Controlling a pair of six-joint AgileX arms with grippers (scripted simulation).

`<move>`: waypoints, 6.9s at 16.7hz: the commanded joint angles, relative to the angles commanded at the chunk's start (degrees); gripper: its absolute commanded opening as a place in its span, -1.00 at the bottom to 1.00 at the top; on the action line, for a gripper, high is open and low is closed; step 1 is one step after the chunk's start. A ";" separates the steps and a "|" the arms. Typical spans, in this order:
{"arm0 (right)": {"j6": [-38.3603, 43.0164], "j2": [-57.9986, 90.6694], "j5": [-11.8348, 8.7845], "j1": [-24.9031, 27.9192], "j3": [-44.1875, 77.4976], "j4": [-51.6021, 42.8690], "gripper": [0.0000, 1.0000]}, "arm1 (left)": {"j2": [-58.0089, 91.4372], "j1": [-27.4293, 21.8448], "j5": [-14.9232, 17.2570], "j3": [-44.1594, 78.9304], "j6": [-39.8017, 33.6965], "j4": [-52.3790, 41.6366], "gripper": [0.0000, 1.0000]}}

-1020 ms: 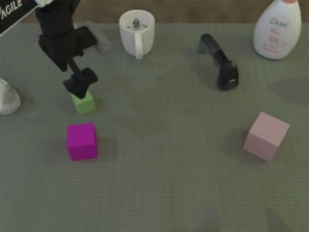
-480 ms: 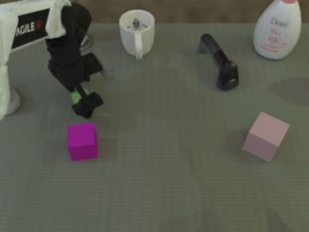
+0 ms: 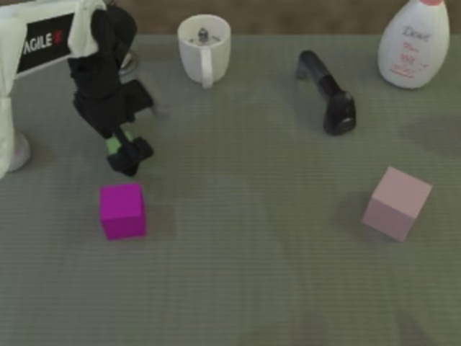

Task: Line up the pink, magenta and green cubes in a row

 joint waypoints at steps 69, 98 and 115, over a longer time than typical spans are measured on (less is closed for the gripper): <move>0.00 0.00 0.00 0.00 0.00 0.00 1.00 | -3.56 -38.68 0.58 2.00 -8.34 -4.46 -0.40; 0.00 0.00 0.00 0.00 0.00 0.00 1.00 | -6.01 -37.36 0.55 13.62 -8.34 -18.50 1.00; 0.00 0.00 0.00 0.00 0.00 0.00 1.00 | -22.56 -14.83 0.06 -16.46 -57.63 -7.79 1.00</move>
